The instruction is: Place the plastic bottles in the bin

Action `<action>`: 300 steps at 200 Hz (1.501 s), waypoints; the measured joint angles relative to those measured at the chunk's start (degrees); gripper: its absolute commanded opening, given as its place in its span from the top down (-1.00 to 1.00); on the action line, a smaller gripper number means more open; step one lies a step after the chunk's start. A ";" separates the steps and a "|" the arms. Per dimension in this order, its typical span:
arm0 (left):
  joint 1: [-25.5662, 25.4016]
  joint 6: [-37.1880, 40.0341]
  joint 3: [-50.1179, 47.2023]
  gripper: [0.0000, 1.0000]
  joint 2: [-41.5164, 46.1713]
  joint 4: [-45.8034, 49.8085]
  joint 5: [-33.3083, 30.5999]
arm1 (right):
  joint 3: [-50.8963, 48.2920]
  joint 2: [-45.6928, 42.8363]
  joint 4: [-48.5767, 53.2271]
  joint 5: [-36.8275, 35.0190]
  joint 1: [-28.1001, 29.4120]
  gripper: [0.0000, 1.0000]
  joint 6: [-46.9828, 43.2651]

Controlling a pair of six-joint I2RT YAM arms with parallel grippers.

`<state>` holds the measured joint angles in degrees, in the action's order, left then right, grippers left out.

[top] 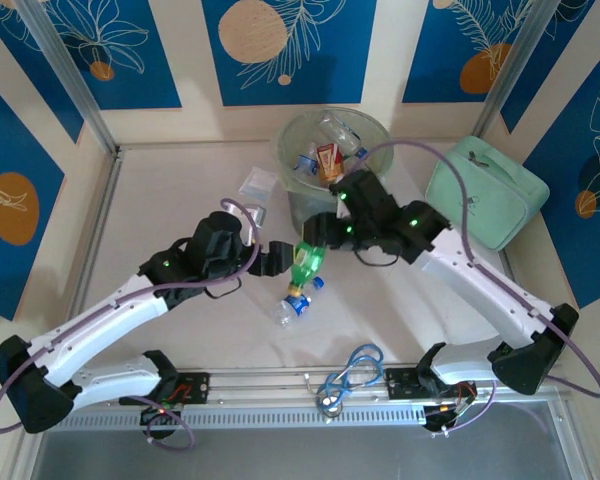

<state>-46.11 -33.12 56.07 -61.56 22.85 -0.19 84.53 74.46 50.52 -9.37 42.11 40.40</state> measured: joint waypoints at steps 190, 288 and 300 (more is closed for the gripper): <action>0.24 0.15 -0.52 -0.77 -11.37 4.22 0.59 | 46.86 30.86 14.60 9.18 -29.77 -0.45 -15.85; 0.24 0.83 -0.66 -0.84 -16.92 3.50 2.34 | 49.99 31.76 16.87 6.56 -28.96 -0.50 -16.57; 0.24 1.31 -0.68 -0.85 -18.12 3.10 2.95 | 50.16 31.74 16.92 5.99 -28.22 -0.48 -16.61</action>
<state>-45.87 -31.81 55.40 -79.68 25.96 2.76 134.69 106.19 67.44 -3.38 13.89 23.79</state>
